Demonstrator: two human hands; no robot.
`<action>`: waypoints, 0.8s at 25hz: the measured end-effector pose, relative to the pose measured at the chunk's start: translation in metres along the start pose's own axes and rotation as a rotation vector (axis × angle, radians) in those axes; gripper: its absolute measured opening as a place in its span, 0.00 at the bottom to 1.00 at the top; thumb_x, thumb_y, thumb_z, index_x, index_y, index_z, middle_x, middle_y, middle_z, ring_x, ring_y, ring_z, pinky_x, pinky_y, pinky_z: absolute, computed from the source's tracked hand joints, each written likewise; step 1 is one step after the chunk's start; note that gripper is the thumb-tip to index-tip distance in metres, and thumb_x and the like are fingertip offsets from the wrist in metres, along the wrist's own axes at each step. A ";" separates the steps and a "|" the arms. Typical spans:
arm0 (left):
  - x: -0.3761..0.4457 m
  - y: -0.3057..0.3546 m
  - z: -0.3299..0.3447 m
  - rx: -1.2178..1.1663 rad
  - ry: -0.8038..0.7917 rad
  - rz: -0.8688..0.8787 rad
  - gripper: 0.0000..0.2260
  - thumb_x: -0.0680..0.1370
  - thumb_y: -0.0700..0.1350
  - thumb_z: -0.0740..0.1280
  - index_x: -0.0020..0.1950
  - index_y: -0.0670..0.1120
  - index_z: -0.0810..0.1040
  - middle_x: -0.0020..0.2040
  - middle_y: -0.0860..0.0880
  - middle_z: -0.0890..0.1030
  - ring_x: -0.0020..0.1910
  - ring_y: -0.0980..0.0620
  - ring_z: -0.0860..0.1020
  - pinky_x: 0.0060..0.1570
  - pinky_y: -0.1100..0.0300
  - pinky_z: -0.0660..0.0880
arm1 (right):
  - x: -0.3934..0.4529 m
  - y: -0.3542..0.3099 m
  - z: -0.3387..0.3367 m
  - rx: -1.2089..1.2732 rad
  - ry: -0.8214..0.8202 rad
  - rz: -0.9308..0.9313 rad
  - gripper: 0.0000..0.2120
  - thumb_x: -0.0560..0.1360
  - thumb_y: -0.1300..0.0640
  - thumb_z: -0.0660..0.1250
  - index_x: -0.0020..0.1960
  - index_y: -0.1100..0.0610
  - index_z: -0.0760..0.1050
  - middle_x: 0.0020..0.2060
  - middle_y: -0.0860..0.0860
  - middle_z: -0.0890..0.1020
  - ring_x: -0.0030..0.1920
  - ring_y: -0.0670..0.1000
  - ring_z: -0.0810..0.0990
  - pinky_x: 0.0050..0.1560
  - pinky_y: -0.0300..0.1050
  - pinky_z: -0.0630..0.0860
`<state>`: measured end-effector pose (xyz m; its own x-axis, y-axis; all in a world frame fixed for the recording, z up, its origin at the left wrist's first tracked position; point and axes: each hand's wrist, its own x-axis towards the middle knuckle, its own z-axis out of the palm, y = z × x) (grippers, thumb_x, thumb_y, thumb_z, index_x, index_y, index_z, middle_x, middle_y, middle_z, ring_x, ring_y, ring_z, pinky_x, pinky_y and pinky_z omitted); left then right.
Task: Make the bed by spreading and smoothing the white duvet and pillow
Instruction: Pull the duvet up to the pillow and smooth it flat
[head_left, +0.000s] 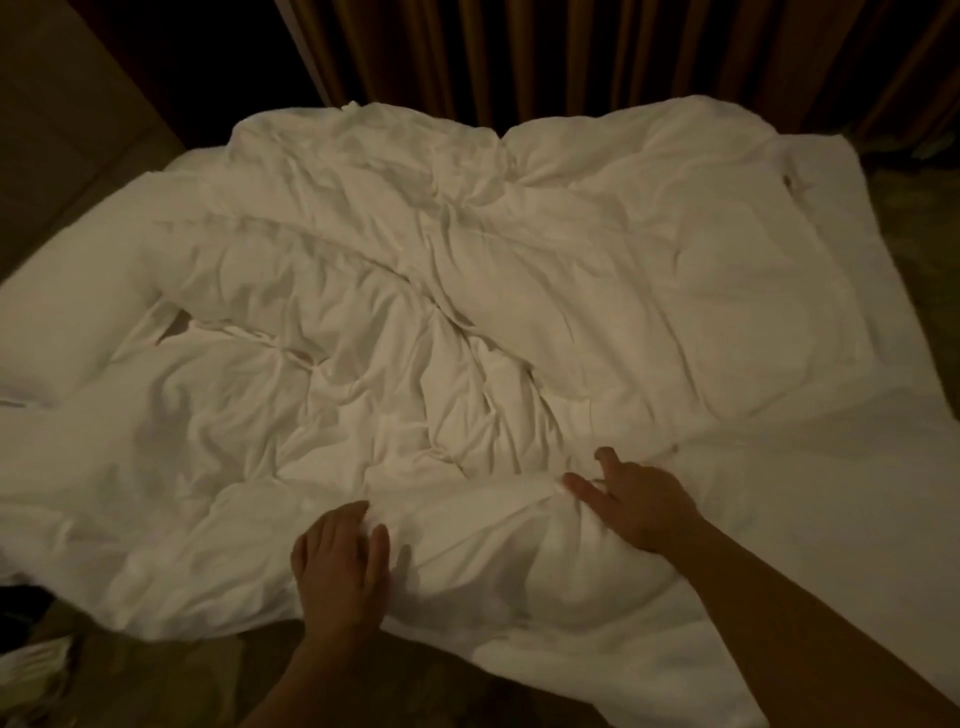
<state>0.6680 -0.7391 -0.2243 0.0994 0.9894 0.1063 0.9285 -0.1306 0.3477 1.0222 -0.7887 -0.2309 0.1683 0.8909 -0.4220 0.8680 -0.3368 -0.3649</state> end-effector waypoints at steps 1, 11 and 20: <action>-0.002 -0.013 -0.003 0.018 0.009 -0.025 0.28 0.79 0.60 0.51 0.62 0.42 0.79 0.59 0.42 0.81 0.60 0.39 0.77 0.64 0.42 0.65 | -0.010 -0.003 -0.006 -0.010 0.050 0.020 0.52 0.64 0.18 0.31 0.70 0.51 0.64 0.54 0.49 0.84 0.54 0.52 0.82 0.59 0.48 0.74; 0.025 -0.009 -0.048 -0.202 -0.291 -0.055 0.41 0.71 0.74 0.41 0.41 0.44 0.80 0.41 0.42 0.83 0.46 0.39 0.81 0.45 0.53 0.70 | -0.188 -0.076 -0.130 -0.476 0.233 0.122 0.55 0.48 0.18 0.16 0.56 0.43 0.61 0.36 0.42 0.75 0.35 0.44 0.75 0.38 0.41 0.70; 0.099 -0.084 -0.264 -0.076 -0.016 0.489 0.34 0.72 0.71 0.45 0.30 0.46 0.75 0.34 0.38 0.81 0.39 0.36 0.81 0.40 0.49 0.73 | -0.326 -0.226 -0.140 -0.592 0.390 0.123 0.54 0.59 0.18 0.29 0.66 0.48 0.68 0.47 0.49 0.82 0.46 0.51 0.81 0.40 0.45 0.67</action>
<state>0.5051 -0.6472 0.0031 0.5231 0.8115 0.2603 0.7430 -0.5839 0.3272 0.8361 -0.9600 0.1051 0.3400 0.9383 -0.0639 0.9210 -0.3184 0.2245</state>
